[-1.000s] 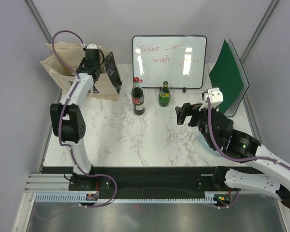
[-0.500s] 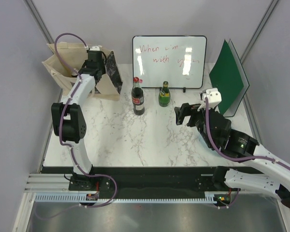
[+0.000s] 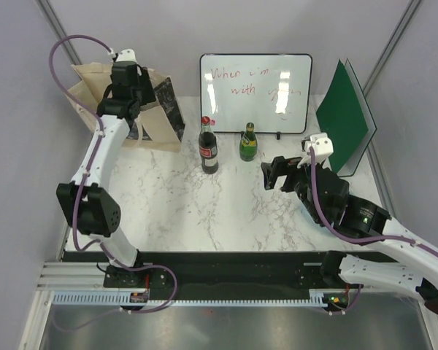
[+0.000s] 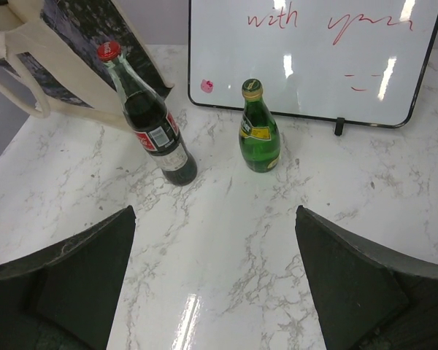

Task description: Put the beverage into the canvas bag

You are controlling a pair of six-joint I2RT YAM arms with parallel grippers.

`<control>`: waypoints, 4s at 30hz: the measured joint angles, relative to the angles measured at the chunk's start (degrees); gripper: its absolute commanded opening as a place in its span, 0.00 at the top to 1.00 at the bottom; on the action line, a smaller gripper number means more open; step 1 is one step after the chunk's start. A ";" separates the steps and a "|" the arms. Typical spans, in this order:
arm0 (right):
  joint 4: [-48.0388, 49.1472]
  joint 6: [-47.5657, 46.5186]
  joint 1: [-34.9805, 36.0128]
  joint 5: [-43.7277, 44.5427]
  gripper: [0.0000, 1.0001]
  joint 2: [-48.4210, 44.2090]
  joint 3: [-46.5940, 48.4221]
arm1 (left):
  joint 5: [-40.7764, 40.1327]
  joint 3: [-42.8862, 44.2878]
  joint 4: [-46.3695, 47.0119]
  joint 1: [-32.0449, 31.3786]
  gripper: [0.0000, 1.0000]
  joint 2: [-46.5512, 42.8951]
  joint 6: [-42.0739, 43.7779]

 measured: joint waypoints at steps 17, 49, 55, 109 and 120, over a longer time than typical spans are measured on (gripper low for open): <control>-3.10 2.10 0.00 -1.79 0.02 -3.91 0.44 | 10.38 -4.48 0.70 -17.97 0.10 -17.03 4.52; -5.05 2.84 0.00 -1.03 0.02 -8.11 0.57 | 3.61 -31.93 14.71 -27.89 0.12 -8.76 3.34; -5.16 2.84 0.00 -0.46 0.02 -8.26 0.57 | 3.54 -34.27 20.04 -27.89 0.17 -8.28 3.37; -4.66 2.27 0.00 -0.02 0.02 -5.20 -0.61 | 1.99 -44.59 42.58 -27.74 0.98 -8.46 5.18; -4.66 3.30 0.00 -0.31 0.02 -6.10 -0.90 | 0.55 -43.19 25.97 -27.76 0.98 -14.99 5.16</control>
